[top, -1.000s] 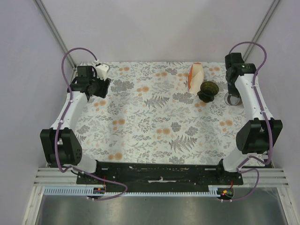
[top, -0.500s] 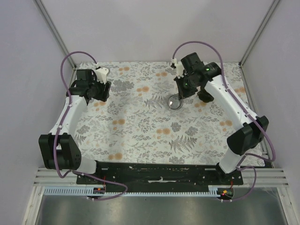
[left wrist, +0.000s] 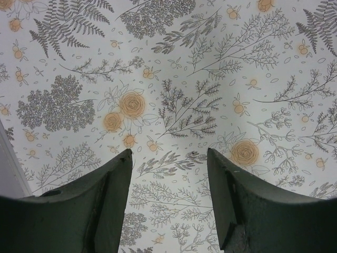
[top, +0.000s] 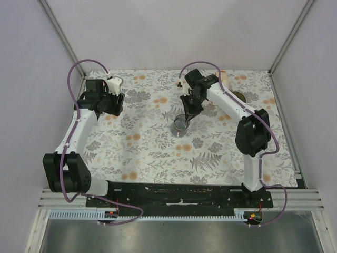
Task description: Place the coffee filter in the dripper
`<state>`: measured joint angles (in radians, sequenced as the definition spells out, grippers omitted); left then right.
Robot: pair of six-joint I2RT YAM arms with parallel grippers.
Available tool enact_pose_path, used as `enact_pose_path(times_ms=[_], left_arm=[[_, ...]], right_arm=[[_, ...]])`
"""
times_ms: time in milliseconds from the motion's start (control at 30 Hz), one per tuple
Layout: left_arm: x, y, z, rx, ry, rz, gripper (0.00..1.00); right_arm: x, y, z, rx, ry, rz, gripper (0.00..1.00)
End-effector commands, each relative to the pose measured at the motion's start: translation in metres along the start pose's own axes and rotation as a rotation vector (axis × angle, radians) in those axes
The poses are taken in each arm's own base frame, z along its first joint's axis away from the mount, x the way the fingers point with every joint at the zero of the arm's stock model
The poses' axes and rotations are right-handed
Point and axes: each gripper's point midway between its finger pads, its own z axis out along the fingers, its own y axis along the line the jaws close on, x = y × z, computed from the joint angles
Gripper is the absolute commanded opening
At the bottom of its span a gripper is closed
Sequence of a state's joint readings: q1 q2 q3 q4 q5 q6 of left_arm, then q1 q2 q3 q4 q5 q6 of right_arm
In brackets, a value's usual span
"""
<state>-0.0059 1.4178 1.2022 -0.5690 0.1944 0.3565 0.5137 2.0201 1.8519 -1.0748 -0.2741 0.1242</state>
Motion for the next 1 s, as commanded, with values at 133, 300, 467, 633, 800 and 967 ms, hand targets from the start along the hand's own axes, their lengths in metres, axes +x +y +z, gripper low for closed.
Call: enact_pose_path(times_ms=[133, 300, 467, 633, 800, 967], left_arm=[[-0.009, -0.003, -0.01, 0.005, -0.04, -0.024, 0.65], [-0.006, -0.002, -0.01, 0.0, -0.033, -0.023, 0.65], [-0.006, -0.002, -0.01, -0.001, -0.033, -0.023, 0.65], [-0.005, -0.002, -0.011, 0.001, -0.034, -0.019, 0.65], [-0.005, -0.005, -0.011, 0.015, -0.032, -0.021, 0.65], [-0.003, -0.005, -0.013, 0.014, -0.027, -0.019, 0.65]], right_arm=[[-0.037, 0.012, 0.0, -0.037, -0.09, 0.027, 0.29], [-0.053, 0.027, -0.043, -0.065, -0.206, -0.046, 0.55], [-0.063, -0.012, -0.108, 0.126, -0.387, -0.052, 0.7], [-0.05, -0.131, -0.158, 0.305, -0.565, 0.242, 0.79], [-0.026, -0.239, -0.155, 0.443, -0.538, 0.473, 0.83], [-0.011, -0.301, -0.12, 0.418, -0.478, 0.628, 0.8]])
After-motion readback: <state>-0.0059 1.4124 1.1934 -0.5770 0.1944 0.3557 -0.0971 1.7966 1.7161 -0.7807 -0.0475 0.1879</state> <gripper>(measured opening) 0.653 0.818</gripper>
